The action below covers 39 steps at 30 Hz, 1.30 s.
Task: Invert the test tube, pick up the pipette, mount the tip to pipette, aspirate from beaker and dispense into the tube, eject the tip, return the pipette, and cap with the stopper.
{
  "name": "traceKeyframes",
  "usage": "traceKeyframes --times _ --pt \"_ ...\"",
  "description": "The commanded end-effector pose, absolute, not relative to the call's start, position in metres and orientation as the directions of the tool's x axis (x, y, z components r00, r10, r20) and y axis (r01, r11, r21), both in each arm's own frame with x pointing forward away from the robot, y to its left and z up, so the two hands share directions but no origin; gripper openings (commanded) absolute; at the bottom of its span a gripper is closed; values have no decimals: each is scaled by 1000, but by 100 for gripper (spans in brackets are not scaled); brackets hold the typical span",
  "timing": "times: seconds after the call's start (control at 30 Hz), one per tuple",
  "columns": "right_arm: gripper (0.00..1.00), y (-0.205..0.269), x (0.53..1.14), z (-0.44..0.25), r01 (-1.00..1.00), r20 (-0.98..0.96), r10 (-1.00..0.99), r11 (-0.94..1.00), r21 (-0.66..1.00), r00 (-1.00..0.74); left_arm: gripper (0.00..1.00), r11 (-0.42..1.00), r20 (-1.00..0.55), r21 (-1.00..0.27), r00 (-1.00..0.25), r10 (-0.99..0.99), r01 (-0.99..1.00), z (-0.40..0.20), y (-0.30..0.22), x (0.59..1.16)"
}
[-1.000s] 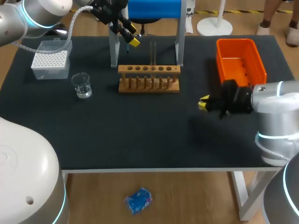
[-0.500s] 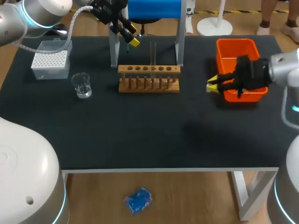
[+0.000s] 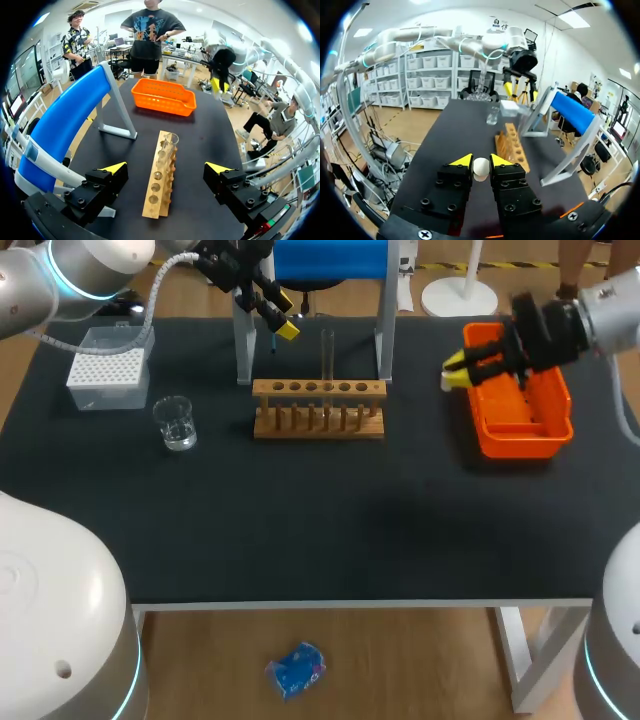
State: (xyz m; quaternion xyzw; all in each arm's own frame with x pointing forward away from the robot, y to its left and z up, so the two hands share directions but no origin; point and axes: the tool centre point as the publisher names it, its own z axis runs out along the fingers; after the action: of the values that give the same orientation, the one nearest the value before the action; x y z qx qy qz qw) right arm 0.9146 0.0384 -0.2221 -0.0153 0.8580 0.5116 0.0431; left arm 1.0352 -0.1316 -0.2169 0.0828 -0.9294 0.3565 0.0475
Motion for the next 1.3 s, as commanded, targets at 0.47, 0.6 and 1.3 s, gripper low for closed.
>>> traceKeyframes --times 0.47,0.6,1.3 --pt "0 112 936 -186 -100 -176 124 462 881 -977 100 735 151 -651 -981 -119 -189 -215 -131 1036" --pt "0 112 936 -186 -100 -176 124 462 881 -977 100 735 151 -651 -981 -119 -189 -215 -131 1036" --pt "0 151 977 -199 -134 -192 79 466 875 -978 100 735 151 -651 -981 -119 -189 -215 -131 1036"
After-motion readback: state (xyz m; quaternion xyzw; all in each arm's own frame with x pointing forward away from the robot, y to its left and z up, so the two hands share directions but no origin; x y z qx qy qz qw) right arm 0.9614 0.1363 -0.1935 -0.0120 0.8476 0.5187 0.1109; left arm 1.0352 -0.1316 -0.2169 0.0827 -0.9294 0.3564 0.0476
